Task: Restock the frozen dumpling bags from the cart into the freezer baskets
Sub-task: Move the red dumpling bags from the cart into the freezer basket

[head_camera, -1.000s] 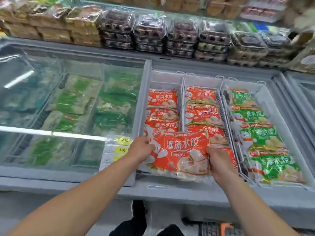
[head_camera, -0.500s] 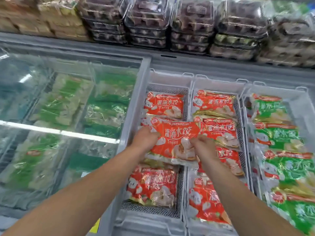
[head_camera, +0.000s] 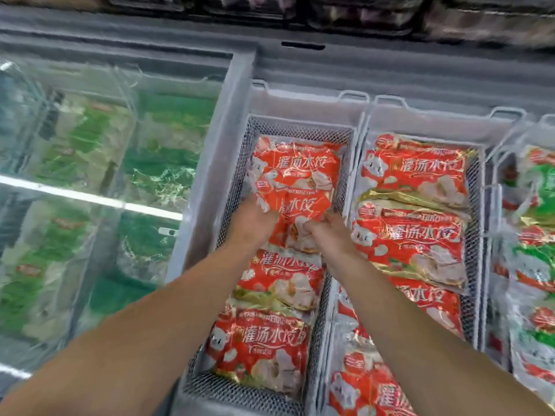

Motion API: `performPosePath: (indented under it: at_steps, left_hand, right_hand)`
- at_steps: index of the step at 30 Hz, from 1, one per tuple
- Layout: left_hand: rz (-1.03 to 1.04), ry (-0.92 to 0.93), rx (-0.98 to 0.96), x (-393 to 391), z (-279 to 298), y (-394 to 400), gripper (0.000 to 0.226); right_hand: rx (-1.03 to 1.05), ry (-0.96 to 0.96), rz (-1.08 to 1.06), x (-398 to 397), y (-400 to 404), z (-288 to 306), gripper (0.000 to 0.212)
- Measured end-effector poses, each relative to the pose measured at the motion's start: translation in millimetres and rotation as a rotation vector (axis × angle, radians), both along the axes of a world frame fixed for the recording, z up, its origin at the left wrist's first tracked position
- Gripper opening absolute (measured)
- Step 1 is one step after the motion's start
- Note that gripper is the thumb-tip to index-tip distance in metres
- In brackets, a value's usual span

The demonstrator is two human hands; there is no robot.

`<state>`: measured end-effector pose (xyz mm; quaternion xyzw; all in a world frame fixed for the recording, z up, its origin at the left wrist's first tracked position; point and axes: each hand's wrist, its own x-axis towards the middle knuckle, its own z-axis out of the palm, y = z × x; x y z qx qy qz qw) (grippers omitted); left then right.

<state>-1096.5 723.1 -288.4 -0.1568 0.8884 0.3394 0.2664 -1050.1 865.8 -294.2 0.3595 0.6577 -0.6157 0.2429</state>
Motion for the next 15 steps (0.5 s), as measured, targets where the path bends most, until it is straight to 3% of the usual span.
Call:
performPosePath:
  at_steps: [4, 7, 12, 15]
  left_hand:
    - [-0.100, -0.024, -0.057, 5.1, -27.9, -15.4, 0.042]
    - [-0.141, -0.026, -0.104, 21.0, -36.7, -30.0, 0.063]
    - [-0.177, -0.016, -0.005, 60.3, 32.5, -33.1, 0.037]
    - [-0.221, 0.040, 0.047, 92.9, 55.6, -47.7, 0.040]
  right_hand:
    - [0.045, -0.017, 0.096, 8.0, 8.5, -5.4, 0.017]
    - [0.115, -0.059, 0.170, 21.3, 8.6, 0.6, 0.053]
    - [0.250, -0.012, 0.230, 55.5, -0.4, 37.1, 0.053]
    - [0.314, 0.055, 0.224, 90.6, -17.6, 67.0, 0.049]
